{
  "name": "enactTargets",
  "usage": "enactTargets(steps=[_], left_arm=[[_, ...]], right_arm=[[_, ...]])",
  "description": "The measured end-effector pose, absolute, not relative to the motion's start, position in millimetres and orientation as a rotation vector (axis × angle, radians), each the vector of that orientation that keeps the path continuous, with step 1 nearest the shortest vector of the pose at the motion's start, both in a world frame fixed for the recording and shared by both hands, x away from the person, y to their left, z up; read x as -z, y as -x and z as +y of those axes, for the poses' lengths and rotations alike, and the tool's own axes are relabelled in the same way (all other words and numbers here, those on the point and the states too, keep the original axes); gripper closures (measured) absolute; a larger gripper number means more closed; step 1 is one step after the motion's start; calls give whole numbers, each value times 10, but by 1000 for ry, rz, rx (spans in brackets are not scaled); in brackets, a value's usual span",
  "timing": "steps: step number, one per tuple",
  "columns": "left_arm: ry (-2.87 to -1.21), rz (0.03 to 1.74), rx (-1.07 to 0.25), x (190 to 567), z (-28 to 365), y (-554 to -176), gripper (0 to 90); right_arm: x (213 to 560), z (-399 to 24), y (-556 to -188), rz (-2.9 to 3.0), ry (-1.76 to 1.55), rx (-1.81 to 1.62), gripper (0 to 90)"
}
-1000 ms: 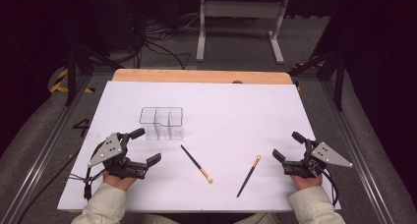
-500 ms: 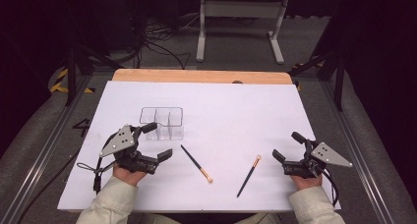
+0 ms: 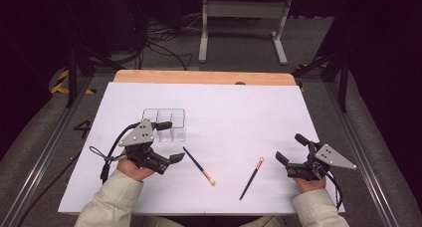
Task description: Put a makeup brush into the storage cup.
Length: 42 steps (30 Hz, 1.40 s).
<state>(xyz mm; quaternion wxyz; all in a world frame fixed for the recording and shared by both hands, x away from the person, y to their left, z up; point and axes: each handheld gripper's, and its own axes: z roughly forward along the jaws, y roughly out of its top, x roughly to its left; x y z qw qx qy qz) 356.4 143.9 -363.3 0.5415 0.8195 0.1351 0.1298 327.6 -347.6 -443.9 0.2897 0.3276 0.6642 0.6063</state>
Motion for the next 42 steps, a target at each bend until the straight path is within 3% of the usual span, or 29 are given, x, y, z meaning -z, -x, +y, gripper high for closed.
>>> enactTargets(steps=[21,42], left_arm=[[-2201,169,-223,3404,973,-3787,11],[-2489,-26,-186,3491,449,-3934,9]], right_arm=[[4445,-3468,-3280,1779,-883,-1612,2],[4447,-3466,-3286,1794,-879,-1627,2]])
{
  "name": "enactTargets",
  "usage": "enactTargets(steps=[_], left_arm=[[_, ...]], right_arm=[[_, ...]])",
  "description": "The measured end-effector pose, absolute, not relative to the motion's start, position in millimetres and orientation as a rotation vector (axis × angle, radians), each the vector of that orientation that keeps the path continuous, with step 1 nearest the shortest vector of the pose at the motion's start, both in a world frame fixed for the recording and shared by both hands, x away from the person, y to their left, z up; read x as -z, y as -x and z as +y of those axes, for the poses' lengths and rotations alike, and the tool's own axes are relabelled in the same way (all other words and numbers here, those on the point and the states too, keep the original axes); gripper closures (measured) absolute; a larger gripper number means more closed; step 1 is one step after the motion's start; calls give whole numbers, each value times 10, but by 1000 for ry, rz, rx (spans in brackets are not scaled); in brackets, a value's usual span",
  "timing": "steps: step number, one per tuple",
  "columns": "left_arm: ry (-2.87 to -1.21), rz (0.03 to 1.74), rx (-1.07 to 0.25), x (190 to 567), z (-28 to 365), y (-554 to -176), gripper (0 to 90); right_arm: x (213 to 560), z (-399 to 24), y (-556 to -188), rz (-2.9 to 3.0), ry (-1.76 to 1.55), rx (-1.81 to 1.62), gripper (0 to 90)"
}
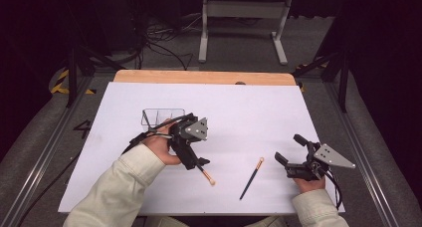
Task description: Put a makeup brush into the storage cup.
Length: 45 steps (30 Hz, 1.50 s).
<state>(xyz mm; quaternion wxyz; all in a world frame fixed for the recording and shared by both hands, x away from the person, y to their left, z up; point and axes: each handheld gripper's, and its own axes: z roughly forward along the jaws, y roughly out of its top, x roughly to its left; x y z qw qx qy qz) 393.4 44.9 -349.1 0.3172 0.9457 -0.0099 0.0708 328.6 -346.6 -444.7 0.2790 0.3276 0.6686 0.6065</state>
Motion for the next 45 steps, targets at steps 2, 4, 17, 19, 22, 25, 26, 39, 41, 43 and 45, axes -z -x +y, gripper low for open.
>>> enactTargets(steps=[2,4,17,19,22,25,26,39,41,43,45], left_arm=[[-2513,-27,-183,3512,408,-3942,9],[-2549,-21,-166,3536,354,-3963,9],[-2773,-37,-123,3685,204,-3970,38],[-2794,-43,-129,3696,195,-3965,38],[-2823,-42,-129,3725,177,-3957,38],[-2848,-36,-145,3754,164,-3966,37],[-2861,-45,-146,3755,161,-3973,39],[-2901,-30,-147,3840,126,-3986,52],[-2912,-45,-136,3860,108,-3988,60],[-2920,-45,-124,3893,95,-3995,62],[-2919,-44,-115,3905,96,-4004,63]], right_arm=[[4447,-3466,-3286,1794,-879,-1627,2],[4448,-3468,-3289,1797,-880,-1626,4],[4449,-3467,-3291,1803,-881,-1623,5],[4449,-3467,-3291,1802,-881,-1623,5],[4449,-3468,-3291,1802,-882,-1623,5],[4449,-3468,-3291,1800,-882,-1621,4],[4448,-3468,-3291,1800,-881,-1621,4],[4450,-3467,-3293,1801,-883,-1621,4],[4451,-3466,-3292,1802,-883,-1620,4],[4450,-3466,-3292,1802,-882,-1620,4],[4450,-3466,-3292,1802,-882,-1621,4]])
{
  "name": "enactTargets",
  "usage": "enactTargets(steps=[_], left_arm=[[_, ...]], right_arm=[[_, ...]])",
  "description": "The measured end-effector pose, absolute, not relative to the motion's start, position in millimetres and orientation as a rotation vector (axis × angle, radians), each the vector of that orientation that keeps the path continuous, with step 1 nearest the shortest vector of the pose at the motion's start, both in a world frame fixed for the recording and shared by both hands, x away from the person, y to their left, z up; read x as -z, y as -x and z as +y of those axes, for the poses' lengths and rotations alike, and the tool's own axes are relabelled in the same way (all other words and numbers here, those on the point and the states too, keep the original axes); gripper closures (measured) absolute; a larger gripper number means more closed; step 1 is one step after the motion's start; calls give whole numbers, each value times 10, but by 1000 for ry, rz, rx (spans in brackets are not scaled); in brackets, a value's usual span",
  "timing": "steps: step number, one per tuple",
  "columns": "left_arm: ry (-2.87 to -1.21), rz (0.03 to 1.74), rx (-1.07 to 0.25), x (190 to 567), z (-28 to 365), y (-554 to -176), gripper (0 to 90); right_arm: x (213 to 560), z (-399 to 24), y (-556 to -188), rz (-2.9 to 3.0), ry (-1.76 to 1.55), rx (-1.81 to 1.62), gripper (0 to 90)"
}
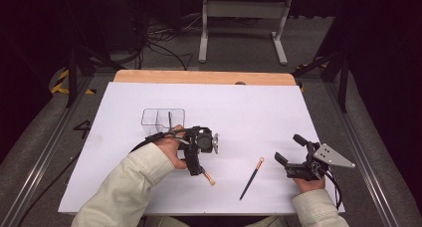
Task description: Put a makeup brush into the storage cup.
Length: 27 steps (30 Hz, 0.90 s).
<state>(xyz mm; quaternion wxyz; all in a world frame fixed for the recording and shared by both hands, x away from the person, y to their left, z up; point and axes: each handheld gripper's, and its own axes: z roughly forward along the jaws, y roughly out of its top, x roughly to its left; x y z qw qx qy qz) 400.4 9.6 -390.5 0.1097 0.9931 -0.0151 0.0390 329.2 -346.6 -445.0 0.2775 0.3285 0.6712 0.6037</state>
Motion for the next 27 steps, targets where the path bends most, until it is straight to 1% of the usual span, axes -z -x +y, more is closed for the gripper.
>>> enactTargets(steps=[12,16,27], left_arm=[[-2954,-51,-89,4014,83,-4018,81],[-2963,-57,-57,4057,77,-4020,81],[-2995,-66,-48,4154,49,-4013,102]], right_arm=[[4451,-3466,-3293,1803,-881,-1623,5],[4451,-3466,-3294,1805,-882,-1623,6],[4454,-3462,-3297,1809,-882,-1611,15]])
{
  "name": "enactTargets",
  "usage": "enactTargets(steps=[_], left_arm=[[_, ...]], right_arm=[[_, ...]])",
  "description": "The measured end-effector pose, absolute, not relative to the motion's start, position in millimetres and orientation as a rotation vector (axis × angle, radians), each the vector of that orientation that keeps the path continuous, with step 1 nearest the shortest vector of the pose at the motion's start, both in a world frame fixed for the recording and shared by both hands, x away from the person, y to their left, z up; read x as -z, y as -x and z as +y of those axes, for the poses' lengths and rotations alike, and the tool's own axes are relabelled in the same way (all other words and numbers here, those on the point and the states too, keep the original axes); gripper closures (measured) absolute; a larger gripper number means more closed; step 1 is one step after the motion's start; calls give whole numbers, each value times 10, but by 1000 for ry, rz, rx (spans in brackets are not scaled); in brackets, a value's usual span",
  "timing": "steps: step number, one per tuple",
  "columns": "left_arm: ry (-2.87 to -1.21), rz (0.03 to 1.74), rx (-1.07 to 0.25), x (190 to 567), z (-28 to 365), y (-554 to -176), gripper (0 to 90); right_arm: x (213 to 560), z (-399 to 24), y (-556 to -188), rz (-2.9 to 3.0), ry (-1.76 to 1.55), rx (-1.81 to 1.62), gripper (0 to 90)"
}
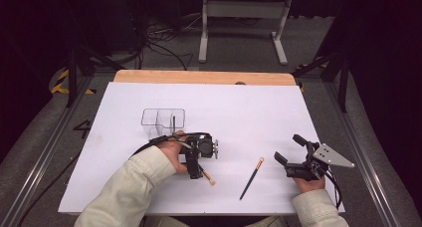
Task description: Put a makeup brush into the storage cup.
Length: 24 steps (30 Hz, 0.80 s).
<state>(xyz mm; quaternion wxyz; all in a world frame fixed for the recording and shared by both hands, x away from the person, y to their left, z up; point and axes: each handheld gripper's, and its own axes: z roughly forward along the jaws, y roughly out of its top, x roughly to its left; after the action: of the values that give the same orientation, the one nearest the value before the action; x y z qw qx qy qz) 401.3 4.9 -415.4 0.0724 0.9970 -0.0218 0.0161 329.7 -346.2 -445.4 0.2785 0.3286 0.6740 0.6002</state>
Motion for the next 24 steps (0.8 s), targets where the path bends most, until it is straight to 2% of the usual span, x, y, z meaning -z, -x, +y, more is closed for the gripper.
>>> enactTargets(steps=[12,24], left_arm=[[-3016,-85,-77,4190,27,-3989,166],[-3039,-96,-9,4235,19,-4001,290]], right_arm=[[4453,-3466,-3297,1808,-884,-1608,16],[4456,-3467,-3301,1808,-895,-1615,17]])
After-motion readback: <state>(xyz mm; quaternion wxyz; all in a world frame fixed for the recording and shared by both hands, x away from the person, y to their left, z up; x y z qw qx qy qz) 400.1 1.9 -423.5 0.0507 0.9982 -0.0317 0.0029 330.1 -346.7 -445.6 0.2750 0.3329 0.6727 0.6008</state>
